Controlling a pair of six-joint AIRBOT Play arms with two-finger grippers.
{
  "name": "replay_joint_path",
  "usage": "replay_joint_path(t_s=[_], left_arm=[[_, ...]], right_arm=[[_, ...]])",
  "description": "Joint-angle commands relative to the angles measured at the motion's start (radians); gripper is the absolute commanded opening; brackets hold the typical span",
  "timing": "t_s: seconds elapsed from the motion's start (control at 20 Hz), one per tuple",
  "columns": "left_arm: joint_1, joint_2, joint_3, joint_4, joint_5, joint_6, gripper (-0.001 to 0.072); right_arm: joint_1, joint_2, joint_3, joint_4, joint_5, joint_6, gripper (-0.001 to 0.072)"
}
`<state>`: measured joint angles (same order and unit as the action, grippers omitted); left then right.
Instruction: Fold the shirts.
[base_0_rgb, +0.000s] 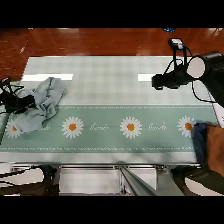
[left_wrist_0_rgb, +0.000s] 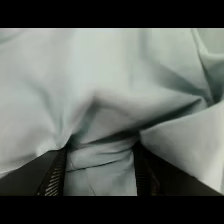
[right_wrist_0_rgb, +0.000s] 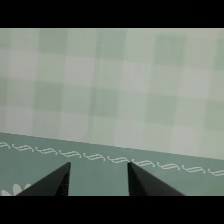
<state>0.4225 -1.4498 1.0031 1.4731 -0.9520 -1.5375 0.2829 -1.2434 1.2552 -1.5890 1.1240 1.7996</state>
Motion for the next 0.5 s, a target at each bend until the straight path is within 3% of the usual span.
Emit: replay_joint_path(t_s=[0.0,0.1,0.15,0.25,0.3,0.45], left_arm=[[0.001,-0.041,0.0,0.0,0.007,0.001,0.0504],[0.001,-0.048,0.0,-0.039,0.006,0.039,0.0486],[0.001,-0.049,0.0,-0.063,0.006,0.066,0.0378],[0.001,-0.048,0.001,-0.094,0.001,0.098,0.0091],[0.001,-0.048,0.003,-0.098,-0.006,0.098,0.0028],[0.001,-0.034,0.015,-0.114,-0.035,0.105,0.0028]], right_arm=[[0.0,0.0,0.0,0.01,0.003,0.003,0.0414],[0.0,0.0,0.0,0.012,0.002,0.003,0.0414],[0.0,0.0,0.0,0.013,0.002,0.005,0.0414],[0.0,0.0,0.0,0.013,0.002,0.015,0.0414],[0.0,0.0,0.0,0.013,0.003,0.015,0.0414],[0.0,0.0,0.0,0.013,0.003,0.014,0.0414]])
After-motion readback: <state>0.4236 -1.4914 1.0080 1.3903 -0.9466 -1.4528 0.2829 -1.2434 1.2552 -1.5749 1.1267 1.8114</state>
